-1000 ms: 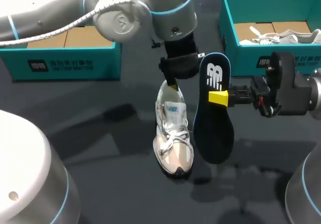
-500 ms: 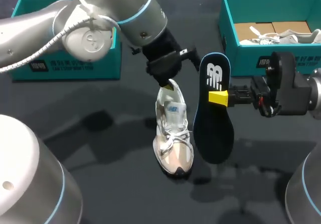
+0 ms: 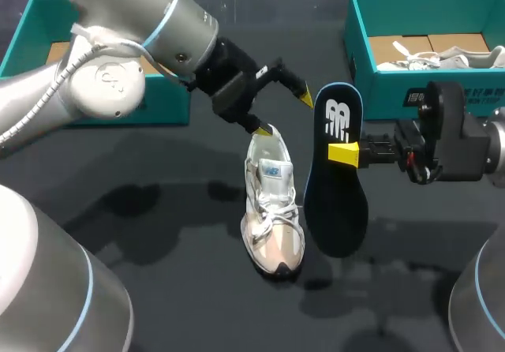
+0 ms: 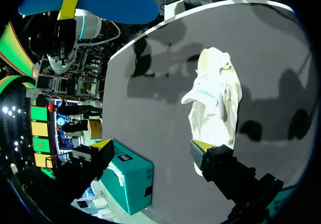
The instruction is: Take the shoe out of the shoebox, open the shoe tongue, remove and reinsert the insole, then place the shoe into the shoebox
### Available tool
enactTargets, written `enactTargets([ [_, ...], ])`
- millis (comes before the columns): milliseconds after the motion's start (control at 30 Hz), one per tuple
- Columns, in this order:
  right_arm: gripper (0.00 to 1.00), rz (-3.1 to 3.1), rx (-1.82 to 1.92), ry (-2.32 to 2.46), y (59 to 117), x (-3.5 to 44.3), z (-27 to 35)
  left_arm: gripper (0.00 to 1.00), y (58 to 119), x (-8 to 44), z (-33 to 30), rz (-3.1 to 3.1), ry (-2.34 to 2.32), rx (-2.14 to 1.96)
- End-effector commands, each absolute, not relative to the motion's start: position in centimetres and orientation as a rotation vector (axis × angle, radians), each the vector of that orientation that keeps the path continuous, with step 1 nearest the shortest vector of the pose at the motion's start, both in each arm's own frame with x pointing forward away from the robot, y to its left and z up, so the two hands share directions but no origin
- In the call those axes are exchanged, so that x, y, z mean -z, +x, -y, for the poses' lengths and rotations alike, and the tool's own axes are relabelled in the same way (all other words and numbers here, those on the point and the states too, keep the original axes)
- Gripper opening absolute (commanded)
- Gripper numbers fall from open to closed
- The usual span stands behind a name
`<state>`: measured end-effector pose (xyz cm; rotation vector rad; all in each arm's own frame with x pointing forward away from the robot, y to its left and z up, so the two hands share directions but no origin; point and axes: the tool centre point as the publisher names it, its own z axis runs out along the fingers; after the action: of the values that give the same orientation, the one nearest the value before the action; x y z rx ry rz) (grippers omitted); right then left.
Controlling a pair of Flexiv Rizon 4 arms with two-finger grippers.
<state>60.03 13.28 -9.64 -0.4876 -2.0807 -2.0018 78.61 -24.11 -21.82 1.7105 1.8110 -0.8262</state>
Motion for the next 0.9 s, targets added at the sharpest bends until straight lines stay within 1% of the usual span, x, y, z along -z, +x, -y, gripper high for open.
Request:
enactTargets([
  [33, 0.0, 2.082, 2.002, -0.491, 59.9, 9.7, -13.4, 1.0, 78.1, 21.7, 24.5, -1.538, 1.446, 1.053],
  [133, 0.0, 2.082, 2.002, -0.491, 59.9, 9.7, -13.4, 1.0, 78.4, 21.0, 25.0, -1.489, 1.4, 1.102],
  [433, 0.0, 1.843, 1.977, -0.49, 64.7, 10.0, -11.5, 1.0, 79.0, 18.5, 23.9, -1.357, 1.302, 1.172],
  [533, 0.0, 1.748, 1.944, -0.545, 66.3, 10.4, -10.8, 1.0, 79.4, 16.9, 23.7, -1.339, 1.238, 1.223],
  [900, 0.0, 1.748, 1.944, -0.545, 66.3, 10.4, -10.8, 1.0, 79.4, 16.9, 23.7, -1.339, 1.238, 1.223],
])
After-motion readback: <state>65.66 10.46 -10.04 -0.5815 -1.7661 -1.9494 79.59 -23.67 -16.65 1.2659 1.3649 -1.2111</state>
